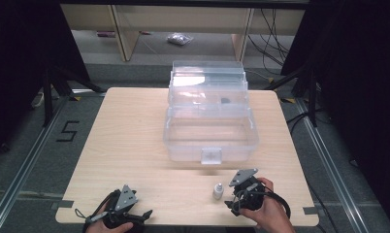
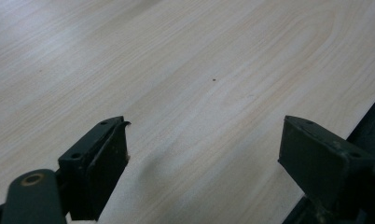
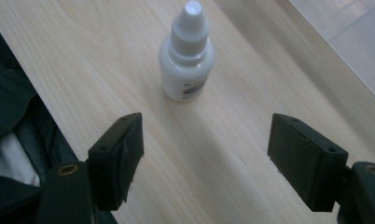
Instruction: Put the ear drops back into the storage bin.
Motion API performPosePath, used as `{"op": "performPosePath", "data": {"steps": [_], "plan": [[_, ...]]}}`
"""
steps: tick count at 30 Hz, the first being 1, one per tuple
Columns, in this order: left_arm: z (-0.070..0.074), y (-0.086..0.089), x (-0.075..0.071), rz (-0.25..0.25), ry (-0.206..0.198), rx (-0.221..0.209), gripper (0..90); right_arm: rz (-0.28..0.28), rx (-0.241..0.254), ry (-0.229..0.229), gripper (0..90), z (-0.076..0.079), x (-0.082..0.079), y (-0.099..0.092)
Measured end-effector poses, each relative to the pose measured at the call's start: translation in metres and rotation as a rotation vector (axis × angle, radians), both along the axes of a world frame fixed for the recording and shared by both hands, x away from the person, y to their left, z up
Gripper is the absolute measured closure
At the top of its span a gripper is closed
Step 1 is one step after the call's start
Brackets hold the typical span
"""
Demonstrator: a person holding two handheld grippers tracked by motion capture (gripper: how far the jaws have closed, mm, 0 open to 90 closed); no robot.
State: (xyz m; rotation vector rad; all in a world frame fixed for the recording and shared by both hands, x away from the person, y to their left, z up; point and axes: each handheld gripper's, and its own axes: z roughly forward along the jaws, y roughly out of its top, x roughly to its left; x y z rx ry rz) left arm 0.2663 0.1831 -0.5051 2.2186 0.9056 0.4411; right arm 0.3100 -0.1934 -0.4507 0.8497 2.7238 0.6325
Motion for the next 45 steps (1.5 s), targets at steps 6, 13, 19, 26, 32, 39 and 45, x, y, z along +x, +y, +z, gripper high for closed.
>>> {"op": "performPosePath", "data": {"steps": [6,13,19,26,32,39,45], "plan": [[0.000,0.000,0.000,-0.002,0.000,0.000,14.9,0.019,-0.025,0.004,31.2,0.000,0.006,0.010],[0.000,0.000,0.000,-0.002,0.001,-0.002,14.9,0.048,-0.057,0.015,35.4,-0.001,0.013,0.025],[0.000,0.001,0.000,-0.001,-0.004,0.003,14.9,0.080,-0.077,0.025,37.6,0.000,0.017,0.034],[0.001,0.001,0.000,-0.012,-0.001,0.015,14.9,0.102,-0.119,0.036,41.2,-0.002,0.023,0.043],[0.000,0.000,-0.001,0.008,-0.001,-0.006,14.9,0.121,-0.145,0.054,45.1,-0.003,0.026,0.049],[0.001,0.001,-0.001,-0.001,-0.006,0.000,14.9,0.140,-0.173,0.066,49.5,-0.003,0.030,0.052],[0.001,0.001,-0.001,0.000,-0.007,-0.005,14.9,0.157,-0.195,0.070,52.4,-0.003,0.033,0.054]]}}
